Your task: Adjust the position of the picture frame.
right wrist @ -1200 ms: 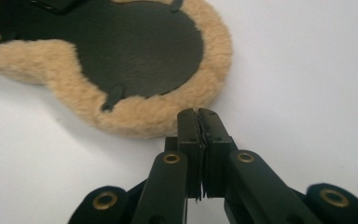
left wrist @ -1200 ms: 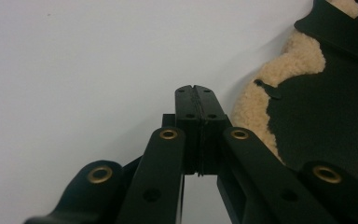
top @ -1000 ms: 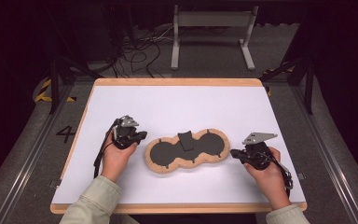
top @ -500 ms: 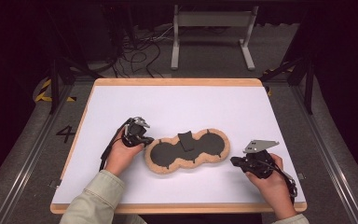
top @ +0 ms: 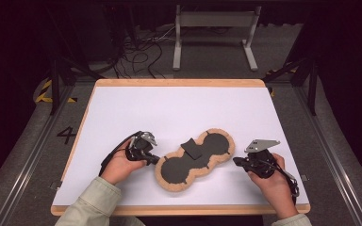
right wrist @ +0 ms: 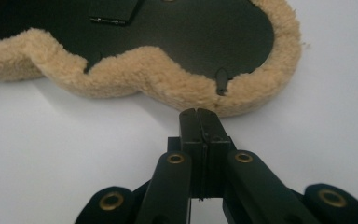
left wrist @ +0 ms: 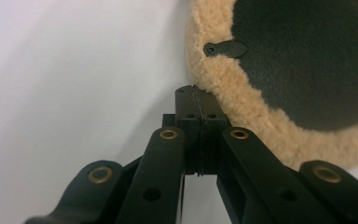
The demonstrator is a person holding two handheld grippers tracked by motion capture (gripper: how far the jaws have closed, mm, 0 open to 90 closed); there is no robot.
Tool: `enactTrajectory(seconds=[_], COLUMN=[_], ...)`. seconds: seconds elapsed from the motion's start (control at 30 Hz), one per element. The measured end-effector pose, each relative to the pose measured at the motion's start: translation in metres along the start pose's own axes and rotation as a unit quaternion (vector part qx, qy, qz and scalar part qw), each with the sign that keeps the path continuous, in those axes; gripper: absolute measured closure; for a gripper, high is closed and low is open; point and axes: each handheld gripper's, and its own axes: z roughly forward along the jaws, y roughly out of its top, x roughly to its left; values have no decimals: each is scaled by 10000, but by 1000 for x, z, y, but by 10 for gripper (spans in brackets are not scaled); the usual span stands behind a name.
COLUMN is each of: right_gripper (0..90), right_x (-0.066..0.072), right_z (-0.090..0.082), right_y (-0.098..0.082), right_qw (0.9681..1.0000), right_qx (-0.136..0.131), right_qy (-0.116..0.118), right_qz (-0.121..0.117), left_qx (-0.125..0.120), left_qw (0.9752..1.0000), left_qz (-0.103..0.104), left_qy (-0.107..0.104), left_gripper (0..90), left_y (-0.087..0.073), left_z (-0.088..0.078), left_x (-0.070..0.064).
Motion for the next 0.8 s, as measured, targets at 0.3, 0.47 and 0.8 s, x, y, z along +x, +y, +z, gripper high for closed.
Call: enactTrajectory(seconds=[0.3, 0.47, 0.8], right_gripper=[900, 900, 900], right_x=[-2, 1, -3], right_z=[21, 31, 52], right_y=[6, 11, 34], right_qw=[9991, 9985, 9983], right_qx=[339, 457, 529], right_qy=[261, 302, 33], right_qz=[-17, -69, -223], left_qx=[-114, -333, -606], left_qw=[9996, 9993, 9975], left_qz=[143, -83, -329], left_qy=[-238, -146, 176], left_gripper=[850, 762, 754], left_y=[-5, -14, -40], left_z=[4, -4, -22], left_x=[-17, -15, -24])
